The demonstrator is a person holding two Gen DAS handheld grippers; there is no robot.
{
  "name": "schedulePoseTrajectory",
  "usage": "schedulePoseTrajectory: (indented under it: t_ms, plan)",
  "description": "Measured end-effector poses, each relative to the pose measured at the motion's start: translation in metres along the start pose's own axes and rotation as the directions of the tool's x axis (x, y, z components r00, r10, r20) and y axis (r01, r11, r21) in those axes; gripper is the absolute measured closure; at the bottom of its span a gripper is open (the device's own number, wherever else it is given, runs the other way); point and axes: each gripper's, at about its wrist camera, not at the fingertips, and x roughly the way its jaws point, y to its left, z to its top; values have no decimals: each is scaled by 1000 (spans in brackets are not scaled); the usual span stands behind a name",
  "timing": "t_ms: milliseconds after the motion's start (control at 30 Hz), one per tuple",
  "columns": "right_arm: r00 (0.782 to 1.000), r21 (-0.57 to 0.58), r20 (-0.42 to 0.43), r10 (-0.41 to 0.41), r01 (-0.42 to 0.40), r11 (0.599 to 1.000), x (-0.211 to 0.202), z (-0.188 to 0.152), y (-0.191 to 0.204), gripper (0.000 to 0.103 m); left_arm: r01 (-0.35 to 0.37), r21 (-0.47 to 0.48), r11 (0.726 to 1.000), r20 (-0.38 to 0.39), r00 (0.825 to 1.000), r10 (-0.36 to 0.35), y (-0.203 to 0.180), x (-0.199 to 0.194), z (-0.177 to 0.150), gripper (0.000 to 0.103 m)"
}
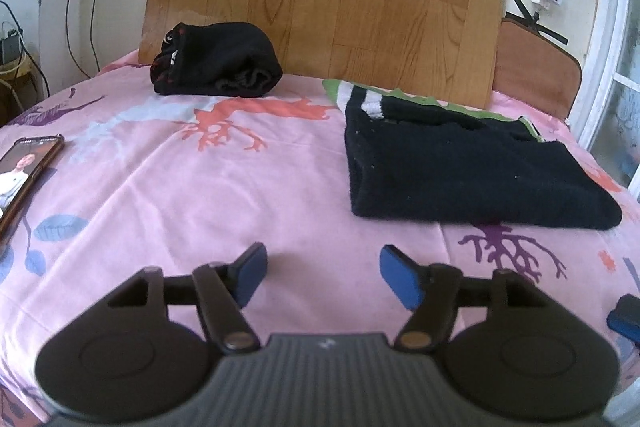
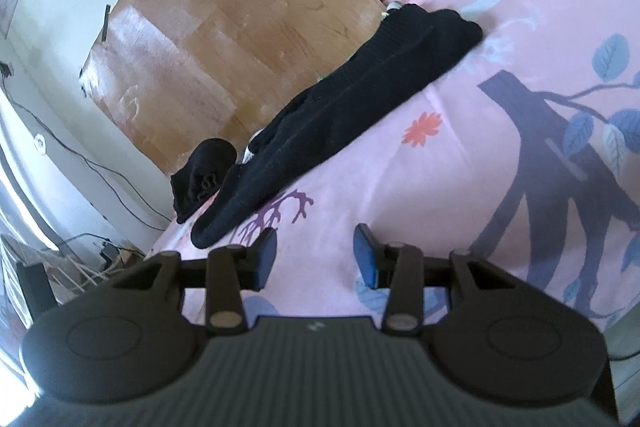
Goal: Fold small clothes
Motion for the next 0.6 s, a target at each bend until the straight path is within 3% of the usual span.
schedulePoseTrajectory:
  t_ms: [600]
  plan:
    - [1000,-21,1,-16,16,1000,1,-1,0,57,29,5,1000,-3,1000,-29,0,-1,-1,31]
